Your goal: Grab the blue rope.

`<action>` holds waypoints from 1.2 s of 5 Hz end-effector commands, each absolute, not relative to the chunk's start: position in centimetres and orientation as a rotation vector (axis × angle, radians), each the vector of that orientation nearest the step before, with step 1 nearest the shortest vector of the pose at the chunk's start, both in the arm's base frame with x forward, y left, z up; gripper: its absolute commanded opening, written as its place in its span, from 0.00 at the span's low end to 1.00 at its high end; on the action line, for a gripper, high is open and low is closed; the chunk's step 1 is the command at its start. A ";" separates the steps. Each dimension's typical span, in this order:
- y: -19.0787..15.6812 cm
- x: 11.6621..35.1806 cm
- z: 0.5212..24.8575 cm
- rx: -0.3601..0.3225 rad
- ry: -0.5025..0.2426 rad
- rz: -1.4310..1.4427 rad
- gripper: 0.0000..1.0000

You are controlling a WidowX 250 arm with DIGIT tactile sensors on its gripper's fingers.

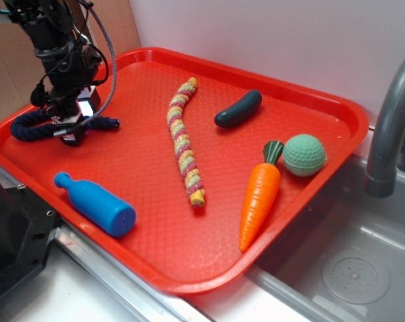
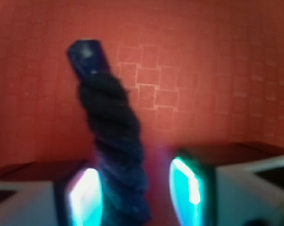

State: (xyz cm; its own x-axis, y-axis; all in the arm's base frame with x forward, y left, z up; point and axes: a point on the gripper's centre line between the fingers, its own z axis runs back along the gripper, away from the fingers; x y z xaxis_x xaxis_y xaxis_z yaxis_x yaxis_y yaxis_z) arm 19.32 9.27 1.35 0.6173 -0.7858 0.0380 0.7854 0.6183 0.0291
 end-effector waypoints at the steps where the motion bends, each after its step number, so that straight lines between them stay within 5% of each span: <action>1: 4.2 19.7 7.3 0.068 -0.091 -0.946 0.00; 2: -0.3 20.2 12.1 0.132 -0.096 -0.857 0.00; 4: -0.2 20.2 21.1 0.026 -0.125 -0.350 0.00; 6: 3.8 19.0 22.6 0.017 -0.203 0.153 0.00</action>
